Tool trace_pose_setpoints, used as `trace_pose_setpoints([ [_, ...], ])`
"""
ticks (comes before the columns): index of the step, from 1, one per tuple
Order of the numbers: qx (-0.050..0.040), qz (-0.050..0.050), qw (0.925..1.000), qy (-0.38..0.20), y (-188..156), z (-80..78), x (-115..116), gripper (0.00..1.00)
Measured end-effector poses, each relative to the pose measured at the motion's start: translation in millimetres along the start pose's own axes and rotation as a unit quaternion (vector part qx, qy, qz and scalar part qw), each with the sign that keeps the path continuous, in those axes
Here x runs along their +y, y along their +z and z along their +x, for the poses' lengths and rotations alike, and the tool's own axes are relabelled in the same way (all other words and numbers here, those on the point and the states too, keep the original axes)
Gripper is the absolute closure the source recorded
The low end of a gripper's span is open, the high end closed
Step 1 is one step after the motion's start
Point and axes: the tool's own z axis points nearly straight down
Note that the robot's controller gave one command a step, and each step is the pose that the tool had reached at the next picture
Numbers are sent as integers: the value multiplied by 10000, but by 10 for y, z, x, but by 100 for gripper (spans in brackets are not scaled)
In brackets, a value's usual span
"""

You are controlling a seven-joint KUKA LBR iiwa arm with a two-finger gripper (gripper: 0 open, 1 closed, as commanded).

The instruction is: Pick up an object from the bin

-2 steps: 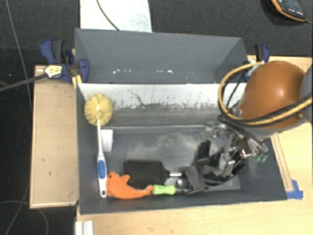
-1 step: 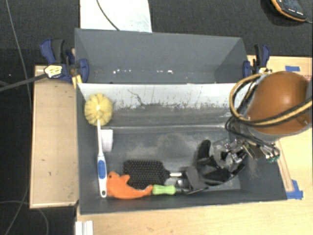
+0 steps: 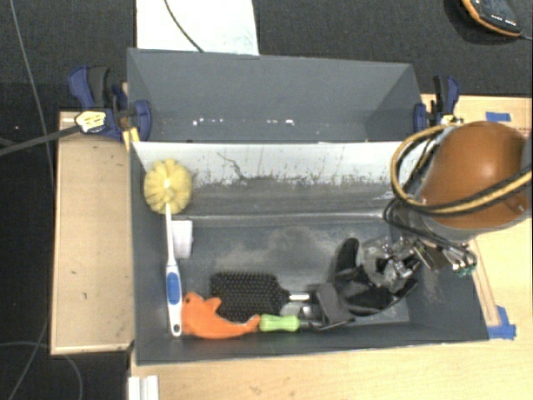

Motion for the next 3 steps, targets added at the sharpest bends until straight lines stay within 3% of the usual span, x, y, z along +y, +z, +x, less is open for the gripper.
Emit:
trace_pose_setpoints([
  [1,-19,14,9975,-701,545,-13,-93,100],
  [2,3,-11,9952,-984,1025,279,-121,100],
  [3,-3,-6,9953,-971,1014,270,-122,100],
])
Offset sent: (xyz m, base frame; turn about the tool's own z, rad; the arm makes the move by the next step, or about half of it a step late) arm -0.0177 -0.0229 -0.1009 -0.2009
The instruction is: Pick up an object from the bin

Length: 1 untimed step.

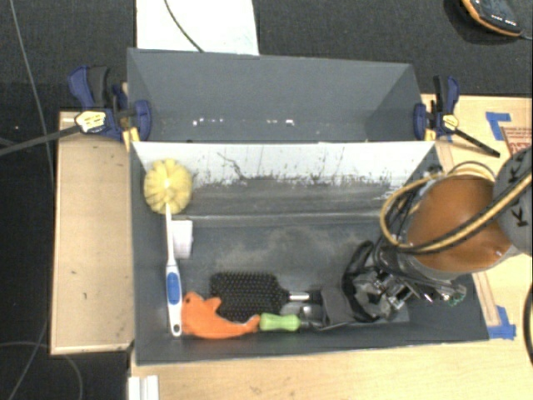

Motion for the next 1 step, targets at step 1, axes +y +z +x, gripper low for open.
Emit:
trace_pose_setpoints([
  [1,-13,13,9995,-313,-236,-106,-691,100],
])
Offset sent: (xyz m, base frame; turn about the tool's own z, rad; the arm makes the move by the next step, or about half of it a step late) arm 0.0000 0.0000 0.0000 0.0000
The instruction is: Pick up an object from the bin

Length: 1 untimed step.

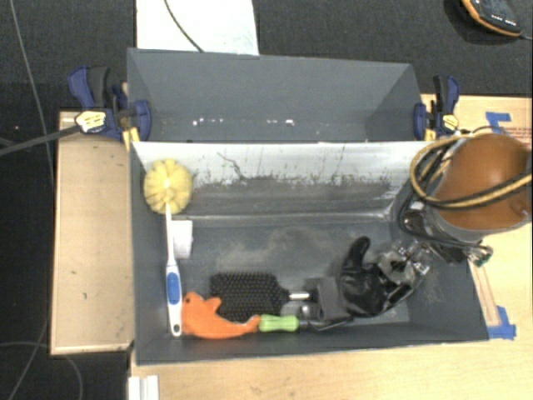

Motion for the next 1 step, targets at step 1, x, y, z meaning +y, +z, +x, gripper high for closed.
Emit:
trace_pose_setpoints([
  [1,2,-13,10000,17,4,-4,12,100],
])
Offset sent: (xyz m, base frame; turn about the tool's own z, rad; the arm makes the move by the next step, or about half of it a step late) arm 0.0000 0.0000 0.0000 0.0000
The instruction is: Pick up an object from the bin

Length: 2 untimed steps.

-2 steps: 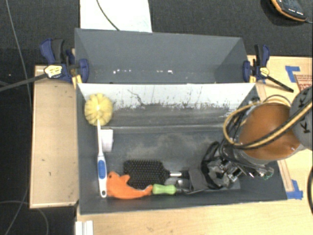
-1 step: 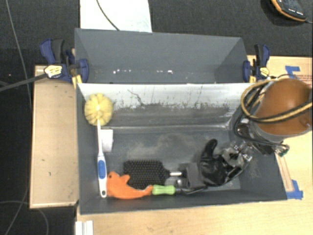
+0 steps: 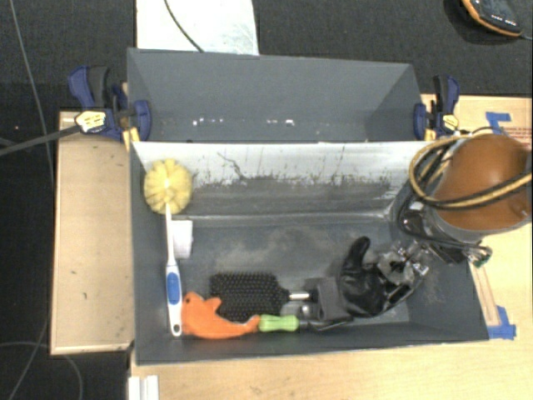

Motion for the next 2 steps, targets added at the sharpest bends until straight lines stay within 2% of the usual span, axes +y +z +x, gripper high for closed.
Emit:
trace_pose_setpoints([
  [1,0,-1,10000,4,0,0,0,100],
  [2,-11,-15,9999,-123,233,-25,473,100],
])
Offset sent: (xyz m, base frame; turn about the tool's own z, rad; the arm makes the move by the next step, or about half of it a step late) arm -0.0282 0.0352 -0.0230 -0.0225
